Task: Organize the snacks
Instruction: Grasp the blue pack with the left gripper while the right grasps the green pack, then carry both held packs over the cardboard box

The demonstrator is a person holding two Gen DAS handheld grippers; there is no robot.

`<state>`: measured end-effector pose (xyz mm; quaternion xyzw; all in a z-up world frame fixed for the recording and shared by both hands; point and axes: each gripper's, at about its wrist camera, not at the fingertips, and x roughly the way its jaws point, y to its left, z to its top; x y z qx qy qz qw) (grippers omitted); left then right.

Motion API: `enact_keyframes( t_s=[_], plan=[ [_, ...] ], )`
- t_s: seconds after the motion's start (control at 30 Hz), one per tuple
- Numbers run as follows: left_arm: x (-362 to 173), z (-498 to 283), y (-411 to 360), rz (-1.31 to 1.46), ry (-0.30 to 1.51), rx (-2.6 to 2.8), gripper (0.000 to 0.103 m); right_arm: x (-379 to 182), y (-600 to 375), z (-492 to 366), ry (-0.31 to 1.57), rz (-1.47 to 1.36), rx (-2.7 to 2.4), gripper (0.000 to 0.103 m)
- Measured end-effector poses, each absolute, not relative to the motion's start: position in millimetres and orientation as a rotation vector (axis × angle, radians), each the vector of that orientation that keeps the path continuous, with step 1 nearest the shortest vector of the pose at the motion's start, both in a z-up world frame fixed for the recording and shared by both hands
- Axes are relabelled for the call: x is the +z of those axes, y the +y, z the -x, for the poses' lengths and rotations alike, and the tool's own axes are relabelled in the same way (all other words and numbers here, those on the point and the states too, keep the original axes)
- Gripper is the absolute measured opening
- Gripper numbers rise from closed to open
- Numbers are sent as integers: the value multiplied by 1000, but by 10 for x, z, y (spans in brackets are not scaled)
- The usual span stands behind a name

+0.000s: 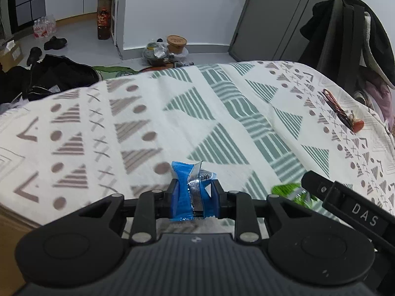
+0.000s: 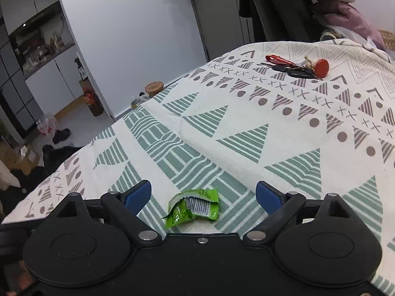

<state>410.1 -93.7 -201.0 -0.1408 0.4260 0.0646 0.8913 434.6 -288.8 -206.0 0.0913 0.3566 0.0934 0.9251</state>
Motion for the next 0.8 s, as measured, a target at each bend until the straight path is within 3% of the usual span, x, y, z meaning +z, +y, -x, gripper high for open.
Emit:
enact_keyframes(
  t_s=[0.2,0.23,0.33,0.53,0.57,0.8],
  plan=[
    [-1962,-4103,-735,289,880,184,26,-2172,-2763,-4461,767,-157,190,83],
    [-1956,-4096,-708,288,879,193,26,-2198,-2737,-4477,778,-149,188,78],
    [-1941,-4067,-640,292,883,215,26,-2292,-2674,-4503,842,-112,181,50],
    [-1837,-3973,-590,288,876,228,26,-2143,-2698,-4421,830,-160,251,39],
    [-1802,-3952,-585,285,871,228,26,-2111,-2692,-4404,826,-166,266,29],
    [-1550,-3793,-510,274,832,251,26,-1893,-2541,-4256,787,-153,344,29]
  ],
)
